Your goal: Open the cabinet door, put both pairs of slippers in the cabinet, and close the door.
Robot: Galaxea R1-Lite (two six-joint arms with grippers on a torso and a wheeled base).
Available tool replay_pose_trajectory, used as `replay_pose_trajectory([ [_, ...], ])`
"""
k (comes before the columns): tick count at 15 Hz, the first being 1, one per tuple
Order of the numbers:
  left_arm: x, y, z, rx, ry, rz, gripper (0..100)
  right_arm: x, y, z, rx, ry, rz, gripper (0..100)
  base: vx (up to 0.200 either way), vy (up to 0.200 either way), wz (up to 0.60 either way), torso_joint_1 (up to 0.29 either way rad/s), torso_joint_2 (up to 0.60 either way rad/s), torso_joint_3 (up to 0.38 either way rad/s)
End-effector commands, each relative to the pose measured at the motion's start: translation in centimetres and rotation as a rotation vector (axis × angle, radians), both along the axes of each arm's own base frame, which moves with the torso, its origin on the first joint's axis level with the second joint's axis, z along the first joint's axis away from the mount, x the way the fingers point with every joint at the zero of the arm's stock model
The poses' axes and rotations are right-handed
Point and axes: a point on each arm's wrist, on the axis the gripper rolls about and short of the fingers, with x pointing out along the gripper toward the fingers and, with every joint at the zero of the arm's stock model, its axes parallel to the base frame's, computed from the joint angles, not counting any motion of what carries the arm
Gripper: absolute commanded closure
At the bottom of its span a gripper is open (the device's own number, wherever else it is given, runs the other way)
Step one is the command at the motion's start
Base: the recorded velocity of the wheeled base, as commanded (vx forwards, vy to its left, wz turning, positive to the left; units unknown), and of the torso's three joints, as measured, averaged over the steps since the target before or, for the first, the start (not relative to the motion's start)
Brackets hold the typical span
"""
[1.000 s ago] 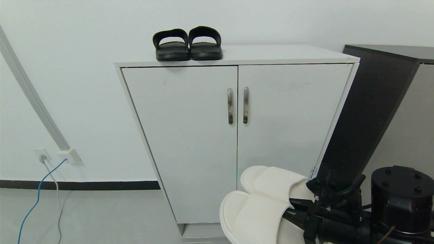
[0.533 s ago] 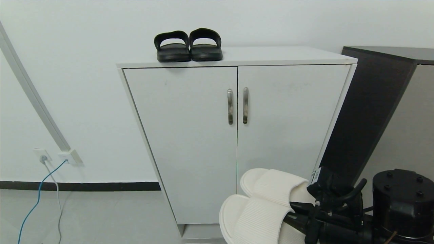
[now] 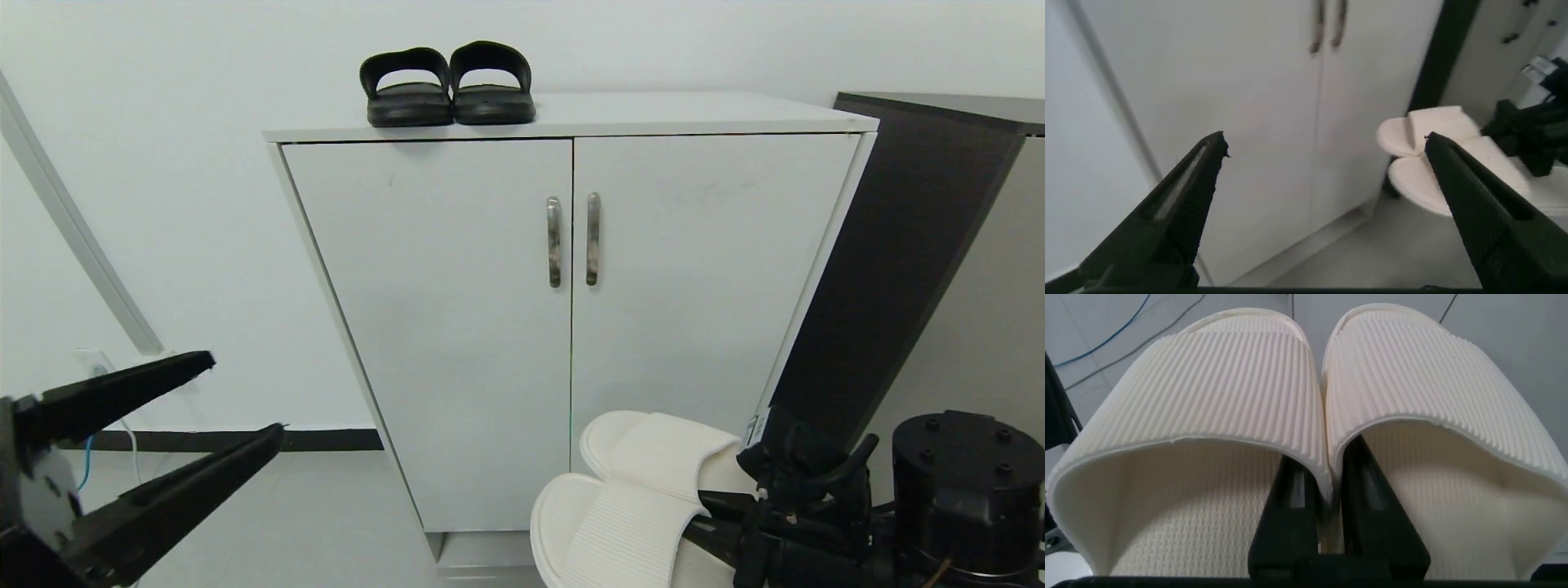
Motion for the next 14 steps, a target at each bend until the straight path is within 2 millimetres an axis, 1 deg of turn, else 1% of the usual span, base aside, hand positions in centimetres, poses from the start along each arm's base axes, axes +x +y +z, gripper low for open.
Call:
replay_pose_trajectory([
  [1,3.6,-2.6,1.1,0.014,0.048,-0.102,0,0.0,0.1,0.0,0.0,0.0,0.001,100,0.0,0.0,0.0,0.0,0.0,0.0],
  [3,4.9,-4.2,2.1,0.011,0.033,-0.159,0,0.0,0.0,0.0,-0.002,0.0,-0.005,100,0.0,0.0,0.0,0.0,0.0,0.0],
  [4,5.4,-5.1,2.4,0.012,0.034,-0.188,0,-0.1,0.0,-0.1,-0.003,0.001,-0.002,100,0.0,0.0,0.0,0.0,0.0,0.0],
  [5,5.8,-5.6,2.5,0.013,0.035,-0.202,0,-0.1,0.0,-0.1,-0.006,0.001,-0.003,100,0.0,0.0,0.0,0.0,0.0,0.0],
  [7,7.5,-7.8,3.4,0.013,0.032,-0.251,0,-0.2,0.0,-0.2,-0.018,-0.011,0.007,100,0.0,0.0,0.0,0.0,0.0,0.0],
  [9,8.6,-9.7,4.1,-0.009,0.041,-0.292,0,-0.2,0.0,-0.4,-0.025,-0.005,0.009,100,0.0,0.0,0.0,0.0,0.0,0.0],
  [10,9.1,-10.9,4.3,-0.034,0.067,-0.321,0,-0.2,0.0,-0.4,-0.026,-0.006,0.01,100,0.0,0.0,0.0,0.0,0.0,0.0],
  [11,9.2,-11.1,4.3,-0.037,0.073,-0.325,0,-0.2,0.0,-0.4,-0.027,-0.005,0.011,100,0.0,0.0,0.0,0.0,0.0,0.0],
  [13,11.5,-13.4,4.0,-0.059,0.064,-0.38,0,-0.6,0.0,-0.4,-0.026,-0.009,0.018,100,0.0,0.0,0.0,0.0,0.0,0.0],
  [14,12.0,-13.9,4.1,-0.07,0.074,-0.409,0,-0.6,0.0,-0.4,-0.026,-0.009,0.018,100,0.0,0.0,0.0,0.0,0.0,0.0],
])
